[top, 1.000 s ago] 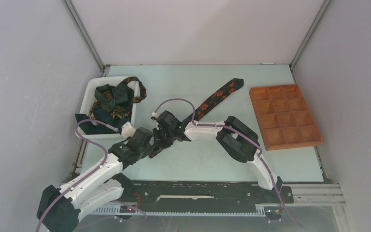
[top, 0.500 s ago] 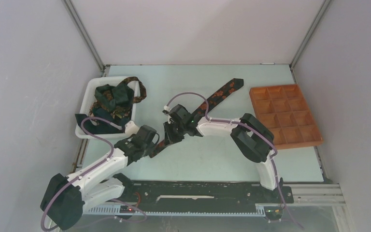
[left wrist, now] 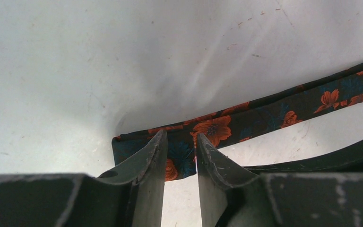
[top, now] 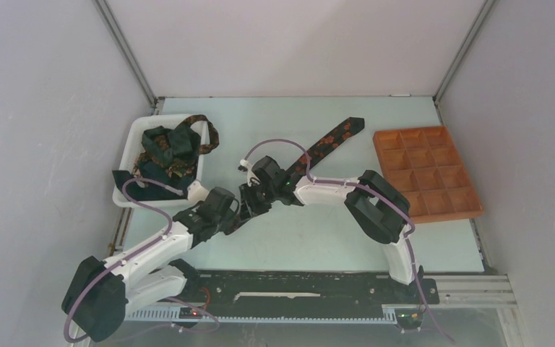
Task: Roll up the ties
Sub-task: Roll the tie at the center of the board.
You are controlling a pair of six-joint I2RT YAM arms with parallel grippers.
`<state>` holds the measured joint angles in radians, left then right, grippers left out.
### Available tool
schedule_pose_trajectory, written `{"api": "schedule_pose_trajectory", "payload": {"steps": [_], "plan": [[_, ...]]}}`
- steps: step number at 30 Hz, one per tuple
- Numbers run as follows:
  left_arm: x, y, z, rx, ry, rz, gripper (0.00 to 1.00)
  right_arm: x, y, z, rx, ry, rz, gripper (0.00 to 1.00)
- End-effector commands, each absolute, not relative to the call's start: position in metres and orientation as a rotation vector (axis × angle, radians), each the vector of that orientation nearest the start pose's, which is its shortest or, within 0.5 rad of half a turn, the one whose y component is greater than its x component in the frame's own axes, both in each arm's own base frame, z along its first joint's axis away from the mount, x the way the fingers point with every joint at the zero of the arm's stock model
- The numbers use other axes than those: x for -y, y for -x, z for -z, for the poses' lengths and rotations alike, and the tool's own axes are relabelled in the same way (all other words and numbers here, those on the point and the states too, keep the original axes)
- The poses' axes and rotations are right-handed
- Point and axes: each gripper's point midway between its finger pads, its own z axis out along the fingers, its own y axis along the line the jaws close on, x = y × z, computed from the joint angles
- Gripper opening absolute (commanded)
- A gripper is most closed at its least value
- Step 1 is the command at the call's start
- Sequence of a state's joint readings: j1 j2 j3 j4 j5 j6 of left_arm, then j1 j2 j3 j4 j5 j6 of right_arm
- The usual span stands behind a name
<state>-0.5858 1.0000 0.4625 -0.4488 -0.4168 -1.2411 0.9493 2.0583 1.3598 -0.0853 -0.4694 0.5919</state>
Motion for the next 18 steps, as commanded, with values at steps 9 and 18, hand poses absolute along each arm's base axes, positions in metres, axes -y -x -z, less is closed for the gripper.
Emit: {"api": "schedule_pose_trajectory", "payload": {"steps": [9,18], "plan": [[0.093,-0.219,-0.042,-2.144,1.057,0.328,0.24,-0.488,-0.213,-0.075,-2.423,0.724,-1.354,0.44],[0.091,-0.219,-0.042,-2.127,1.064,0.336,0.17,-0.493,-0.217,-0.063,-2.448,0.710,-1.343,0.45]]}}
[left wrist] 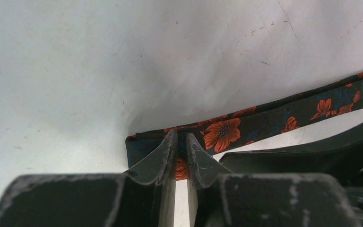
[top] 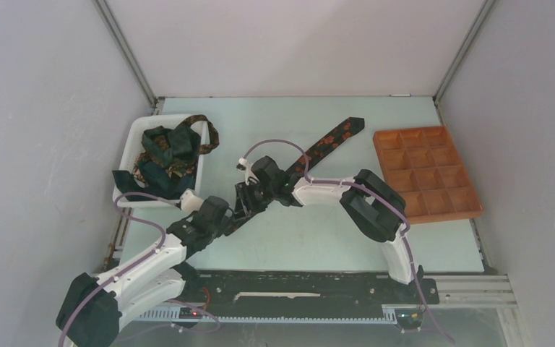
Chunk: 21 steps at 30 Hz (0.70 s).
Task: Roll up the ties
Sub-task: Roll the tie at the center of the board.
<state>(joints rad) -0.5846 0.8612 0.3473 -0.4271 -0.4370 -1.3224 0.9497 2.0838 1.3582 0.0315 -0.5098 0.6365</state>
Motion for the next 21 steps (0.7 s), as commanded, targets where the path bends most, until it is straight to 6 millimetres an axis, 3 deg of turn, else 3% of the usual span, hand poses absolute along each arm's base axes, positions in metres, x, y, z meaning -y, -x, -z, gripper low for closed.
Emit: {"api": "schedule_pose_trajectory", "payload": {"steps": [1,15,21], "plan": [[0.091,-0.219,-0.042,-2.125,1.065,0.337,0.17,-0.494,-0.216,-0.060,-2.456,0.712,-1.341,0.45],[0.091,-0.220,-0.042,-2.116,1.065,0.345,0.08,-0.506,-0.214,-0.055,-2.470,0.739,-1.342,0.43],[0.091,-0.220,-0.043,-2.110,1.065,0.353,0.08,-0.507,-0.214,-0.050,-2.481,0.740,-1.336,0.29]]}}
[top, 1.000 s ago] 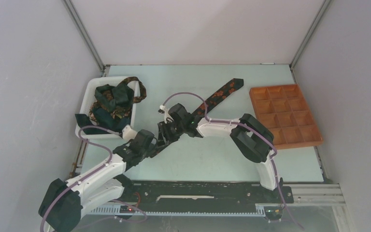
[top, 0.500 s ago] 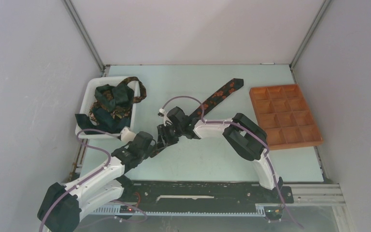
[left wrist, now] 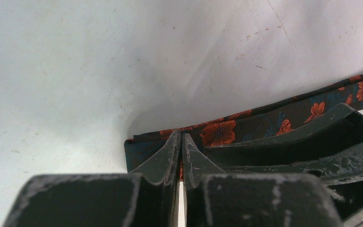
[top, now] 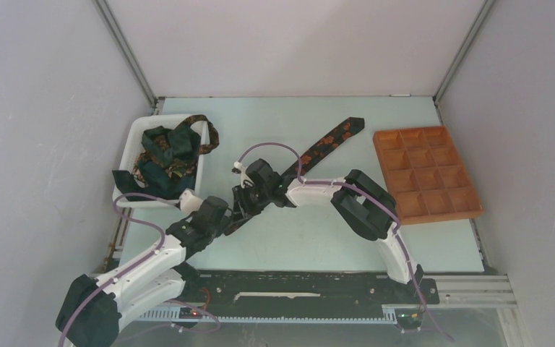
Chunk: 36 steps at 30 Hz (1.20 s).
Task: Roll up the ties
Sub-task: Roll the tie at the center of the board.
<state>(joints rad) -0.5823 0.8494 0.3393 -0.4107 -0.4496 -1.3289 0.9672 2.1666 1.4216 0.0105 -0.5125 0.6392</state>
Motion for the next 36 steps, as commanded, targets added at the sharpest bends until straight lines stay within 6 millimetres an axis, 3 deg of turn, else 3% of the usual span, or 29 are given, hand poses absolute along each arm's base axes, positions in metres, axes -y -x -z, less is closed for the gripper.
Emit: {"api": "schedule_pose_trajectory", "payload": {"steps": [1,7,8,12,15,19,22,26,36], "plan": [[0.091,-0.220,-0.043,-2.110,1.065,0.353,0.08,-0.507,-0.214,-0.049,-2.484,0.739,-1.336,0.26],[0.091,-0.220,-0.047,-2.103,1.047,0.368,0.11,-0.506,-0.215,-0.046,-2.489,0.740,-1.316,0.14],[0.091,-0.220,-0.049,-2.101,1.038,0.372,0.16,-0.504,-0.215,-0.044,-2.504,0.738,-1.305,0.13],[0.091,-0.218,-0.060,-2.104,0.981,0.387,0.52,-0.500,-0.218,-0.040,-2.532,0.728,-1.264,0.11],[0.089,-0.212,-0.069,-2.105,0.949,0.395,0.62,-0.499,-0.218,-0.036,-2.547,0.729,-1.254,0.10],[0.083,-0.201,-0.075,-2.110,0.928,0.406,0.63,-0.498,-0.217,-0.029,-2.568,0.725,-1.236,0.09],[0.084,-0.192,-0.073,-2.131,0.913,0.436,0.58,-0.496,-0.218,-0.025,-2.579,0.726,-1.222,0.09],[0.086,-0.182,-0.063,-2.167,0.900,0.464,0.52,-0.492,-0.218,-0.016,-2.600,0.722,-1.203,0.08],[0.088,-0.174,-0.038,-2.196,0.966,0.480,0.52,-0.487,-0.214,-0.005,-2.625,0.723,-1.177,0.07]]}}
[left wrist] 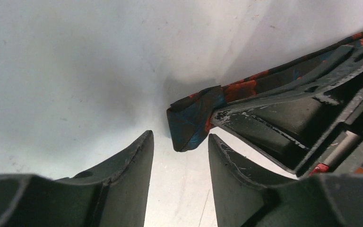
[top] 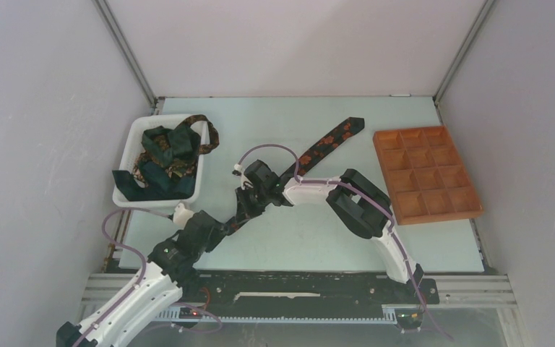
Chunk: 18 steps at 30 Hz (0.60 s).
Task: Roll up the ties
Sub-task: Roll the tie at the center of the board.
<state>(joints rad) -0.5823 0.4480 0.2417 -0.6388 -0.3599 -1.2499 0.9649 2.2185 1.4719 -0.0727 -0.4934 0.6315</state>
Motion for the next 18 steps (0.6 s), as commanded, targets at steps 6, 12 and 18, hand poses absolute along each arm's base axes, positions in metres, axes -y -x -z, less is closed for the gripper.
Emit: {"api": "schedule_pose_trajectory", "payload": {"steps": [6,12,18], "plan": [[0.087,-0.176,-0.034,-2.150,1.052,0.509,0.52,-0.485,-0.212,0.000,-2.632,0.723,-1.175,0.07],[0.087,-0.179,-0.032,-2.101,1.117,0.551,0.51,-0.484,-0.211,0.001,-2.635,0.722,-1.174,0.07],[0.089,-0.179,-0.022,-2.105,1.146,0.561,0.47,-0.484,-0.210,0.002,-2.636,0.724,-1.175,0.06]]}}
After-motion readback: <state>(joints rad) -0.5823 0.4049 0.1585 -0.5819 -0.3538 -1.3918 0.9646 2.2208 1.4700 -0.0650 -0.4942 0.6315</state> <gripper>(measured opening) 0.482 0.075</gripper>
